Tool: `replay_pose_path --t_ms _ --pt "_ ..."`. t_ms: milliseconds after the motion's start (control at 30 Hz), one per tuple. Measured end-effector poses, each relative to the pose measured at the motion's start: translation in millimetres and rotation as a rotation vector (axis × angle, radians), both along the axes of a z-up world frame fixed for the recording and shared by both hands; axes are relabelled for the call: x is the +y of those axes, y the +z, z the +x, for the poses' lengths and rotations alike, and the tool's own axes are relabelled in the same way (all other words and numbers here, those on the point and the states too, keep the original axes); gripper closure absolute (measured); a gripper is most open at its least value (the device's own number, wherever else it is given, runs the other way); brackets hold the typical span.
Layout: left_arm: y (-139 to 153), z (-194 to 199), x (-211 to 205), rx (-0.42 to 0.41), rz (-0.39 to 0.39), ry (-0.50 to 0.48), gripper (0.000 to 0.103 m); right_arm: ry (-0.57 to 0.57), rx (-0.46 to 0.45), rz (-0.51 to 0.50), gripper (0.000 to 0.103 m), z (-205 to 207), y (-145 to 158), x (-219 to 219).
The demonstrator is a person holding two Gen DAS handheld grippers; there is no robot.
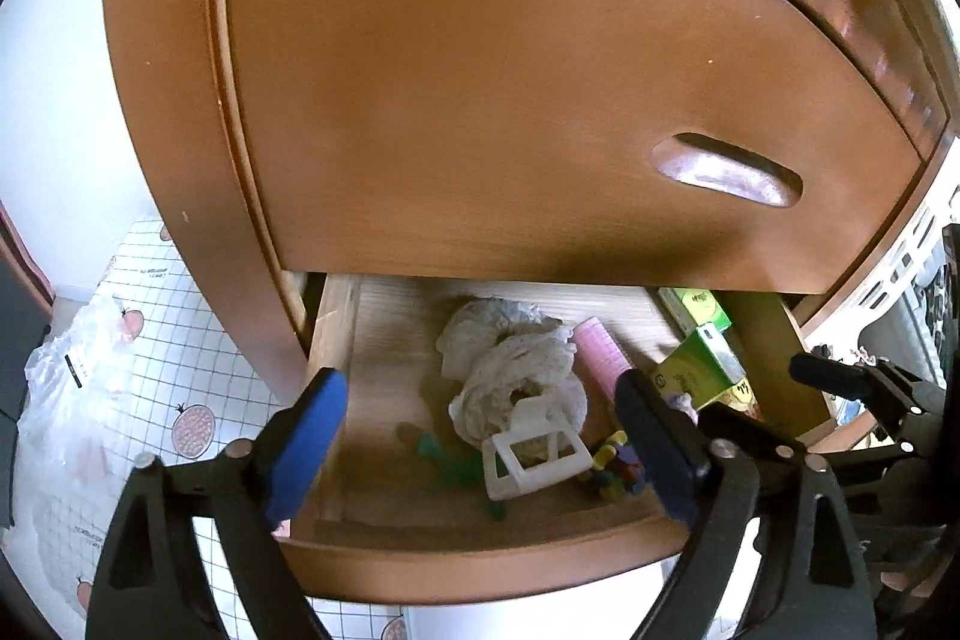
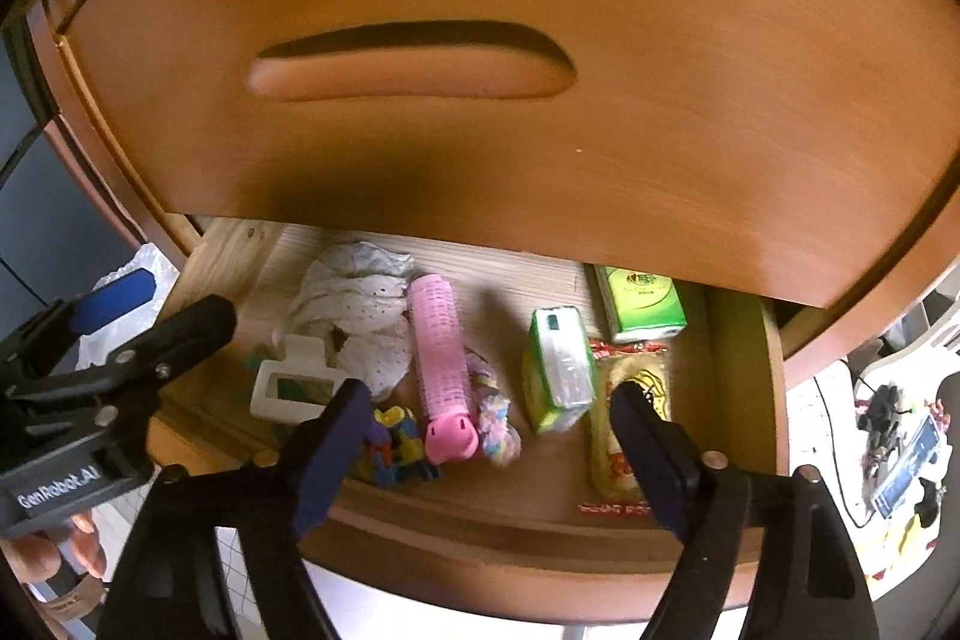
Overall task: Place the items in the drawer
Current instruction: 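Open both tools to drop the clip and hair roller in the drawer, then pull both tools back from the drawer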
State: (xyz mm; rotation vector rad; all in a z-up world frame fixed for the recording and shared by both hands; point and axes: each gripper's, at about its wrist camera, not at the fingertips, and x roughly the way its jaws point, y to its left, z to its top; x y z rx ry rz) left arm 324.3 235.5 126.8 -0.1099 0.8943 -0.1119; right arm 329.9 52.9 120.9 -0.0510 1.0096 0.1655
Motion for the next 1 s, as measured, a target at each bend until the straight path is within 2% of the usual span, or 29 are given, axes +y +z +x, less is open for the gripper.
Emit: replay_pose_path --t_ms 33,133,600,833,1000 --pt "2.0 -2.3 0.1 -0.009 0.008 0.007 0.007 -0.003 -0.001 0.005 0.006 -1.2 1.0 -2.0" --pt "4.6 -6.7 1.4 -0.019 0.03 0.029 0.0 -0.012 -0.001 0.014 0.0 -4.8 3.4 -7.7" --pt "21.1 -31.5 5.5 -0.051 0.011 0.064 0.0 -0.054 -0.009 0.031 0.0 -23.9 23.8 -31.0" --pt "33.3 -68.8 -3.7 -0.108 0.011 0.055 0.0 -0.075 -0.052 0.038 0.0 -53.0 34.7 -37.4" --pt "30.3 -98.1 -14.3 -0.141 0.036 0.047 0.0 -0.083 -0.086 0.023 0.0 -81.5 32.2 -36.8"
